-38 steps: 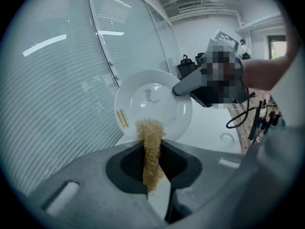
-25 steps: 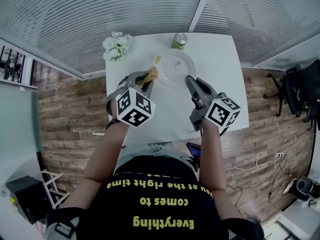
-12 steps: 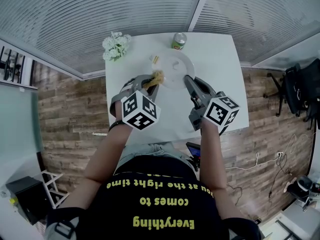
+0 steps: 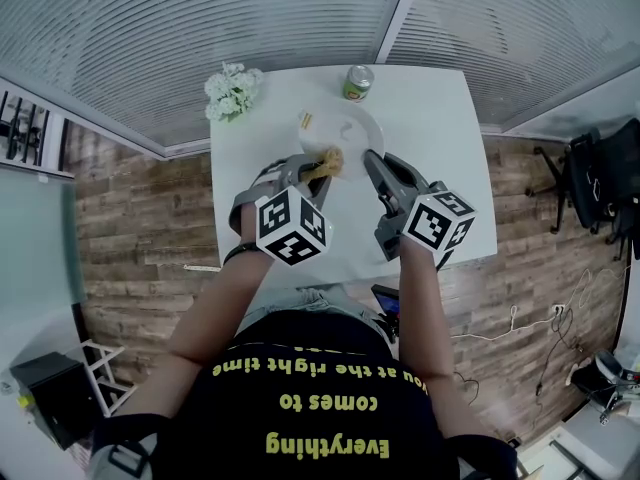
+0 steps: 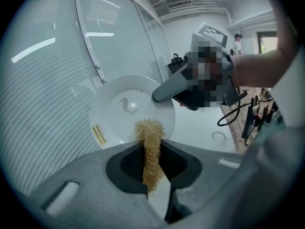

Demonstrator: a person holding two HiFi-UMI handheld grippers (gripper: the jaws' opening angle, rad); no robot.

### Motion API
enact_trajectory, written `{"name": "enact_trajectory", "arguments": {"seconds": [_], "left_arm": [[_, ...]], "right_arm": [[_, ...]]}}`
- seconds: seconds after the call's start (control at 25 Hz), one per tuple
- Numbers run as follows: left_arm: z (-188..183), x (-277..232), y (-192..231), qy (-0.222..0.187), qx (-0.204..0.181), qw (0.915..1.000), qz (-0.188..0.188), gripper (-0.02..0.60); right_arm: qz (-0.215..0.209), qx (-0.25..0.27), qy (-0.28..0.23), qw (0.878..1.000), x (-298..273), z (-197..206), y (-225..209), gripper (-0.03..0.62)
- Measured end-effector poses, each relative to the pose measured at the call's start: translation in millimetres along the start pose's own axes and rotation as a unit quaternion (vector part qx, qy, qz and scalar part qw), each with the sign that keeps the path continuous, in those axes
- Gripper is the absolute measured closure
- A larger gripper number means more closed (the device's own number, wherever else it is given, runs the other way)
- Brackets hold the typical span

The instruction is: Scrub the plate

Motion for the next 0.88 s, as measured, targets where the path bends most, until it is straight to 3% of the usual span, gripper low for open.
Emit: {"name": "enact_trajectory", "arguments": {"seconds": [0.48,0.88], "left_arm": [[-25,-6,-24,-0.023,-0.018,0.9992,0.029,0.518],[-24,-5,-29,-0.023,-0.024,0.9988,0.035,0.520]], "right_arm": [[-0.001,0.001,0.002,1.000,-1,0,0,0.580],[0.002,-0.007,-0.006,1.000,1,0,-1,0.580]]}}
Point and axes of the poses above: the fingertips, and each gripper's own axes: x backward along the fingers, y to its left, z out of its underside, the point moved 4 cm from there along x, backward along the fingers, and after that the axes turned 7 degrees about -y, right-handed, at the moved point
